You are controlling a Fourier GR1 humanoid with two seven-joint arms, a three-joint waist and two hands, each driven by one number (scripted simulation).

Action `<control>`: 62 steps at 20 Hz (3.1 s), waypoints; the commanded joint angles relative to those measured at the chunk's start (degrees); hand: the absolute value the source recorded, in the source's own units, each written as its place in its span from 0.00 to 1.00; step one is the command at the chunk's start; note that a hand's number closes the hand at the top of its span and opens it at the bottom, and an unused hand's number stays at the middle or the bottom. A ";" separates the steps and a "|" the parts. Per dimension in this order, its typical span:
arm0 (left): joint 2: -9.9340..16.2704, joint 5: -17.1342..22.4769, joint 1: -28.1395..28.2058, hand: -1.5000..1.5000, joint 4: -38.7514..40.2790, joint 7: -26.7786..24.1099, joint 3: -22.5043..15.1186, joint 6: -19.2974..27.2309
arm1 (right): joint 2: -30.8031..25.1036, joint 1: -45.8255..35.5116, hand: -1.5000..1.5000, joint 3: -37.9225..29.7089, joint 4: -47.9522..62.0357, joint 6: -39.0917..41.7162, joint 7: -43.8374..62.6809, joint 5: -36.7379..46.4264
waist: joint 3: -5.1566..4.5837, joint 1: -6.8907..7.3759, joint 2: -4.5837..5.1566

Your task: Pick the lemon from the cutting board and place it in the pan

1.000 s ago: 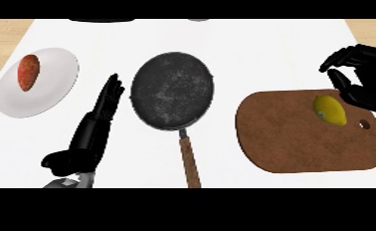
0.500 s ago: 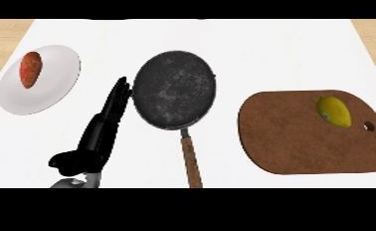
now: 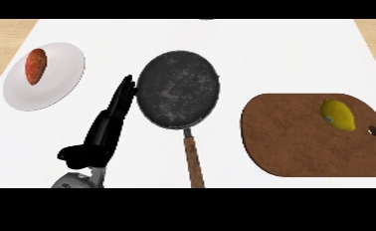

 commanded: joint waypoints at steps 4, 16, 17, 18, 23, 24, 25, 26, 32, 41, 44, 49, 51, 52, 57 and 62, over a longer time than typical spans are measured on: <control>0.25 0.27 -0.59 0.50 -0.60 0.43 0.23 -1.18 | -1.48 -2.22 0.00 13.93 -2.13 -1.06 -11.77 17.71 | -0.05 0.88 -0.15; -1.92 -0.98 -2.39 0.50 3.54 -0.14 2.92 -0.75 | 6.20 -10.77 0.00 27.67 14.72 -16.56 -20.74 38.64 | -0.23 -1.44 -0.72; -1.45 -0.60 -0.04 0.50 2.64 -1.24 2.27 -2.17 | 6.21 -12.17 0.00 27.66 18.28 -16.39 -22.54 39.40 | -0.23 -1.24 -0.70; -2.81 -2.39 -0.86 0.50 3.61 -1.01 2.45 -0.13 | 6.33 -11.66 0.00 26.62 17.47 -15.63 -21.92 39.25 | -0.26 -2.06 -0.92; -1.87 -1.48 0.57 0.50 2.40 -0.73 3.79 -2.64 | 7.15 -14.66 0.00 26.34 24.64 -17.43 -26.57 41.95 | -0.26 -2.03 -0.88; -0.20 -0.61 1.44 0.50 2.26 -2.24 5.24 -4.65 | 8.83 -14.89 0.00 26.54 26.54 -19.44 -26.26 43.00 | -0.26 -1.93 -0.86; -2.01 -2.97 1.41 0.50 -2.55 3.00 3.30 -0.32 | 9.69 -13.25 0.00 26.19 24.00 -19.11 -23.64 42.53 | -0.26 -2.30 -1.07; -2.48 -2.43 2.97 0.50 0.46 -1.20 2.97 -2.30 | 10.26 -17.07 0.00 25.79 29.53 -18.46 -26.01 42.90 | -0.25 -1.72 -0.84; -4.12 -3.59 -0.42 0.50 3.29 -0.43 4.35 -1.92 | 13.59 -17.05 0.00 24.76 30.76 -18.96 -25.98 42.23 | -0.27 -2.43 -0.95; -1.19 -2.86 5.15 0.50 -3.17 0.34 6.11 -5.96 | 19.73 -19.53 0.00 24.93 42.05 -24.36 -24.14 48.74 | -0.25 -1.91 -0.95; -4.86 -3.26 -0.53 0.50 2.07 1.36 6.86 -3.87 | 20.95 -18.16 1.00 29.43 37.91 -25.32 -23.84 52.91 | -0.31 -2.81 -1.04; -2.59 -3.32 5.55 0.50 -3.97 2.39 6.17 -5.59 | 19.75 -19.71 1.00 28.40 42.75 -32.07 -30.19 55.31 | -0.25 -2.06 -0.99; -4.42 -4.91 0.73 0.50 -2.73 4.61 5.96 -3.87 | 20.35 -16.84 1.00 27.26 43.67 -37.85 -30.78 55.25 | -0.22 -2.44 -0.91; -4.93 -5.44 1.96 0.50 0.75 0.15 5.78 -4.89 | 22.91 -19.19 1.00 27.07 46.23 -37.41 -29.55 55.88 | -0.22 -2.00 -0.73; -4.41 -3.74 1.39 0.50 2.81 -0.27 8.65 -6.93 | 20.85 -22.57 1.00 22.85 45.95 -36.48 -32.24 53.92 | -0.26 -2.31 -0.86; -5.45 -5.74 0.50 0.50 3.41 0.91 7.97 -4.95 | 18.35 -22.19 1.00 16.55 43.12 -39.67 -33.63 48.18 | -0.26 -3.06 -0.98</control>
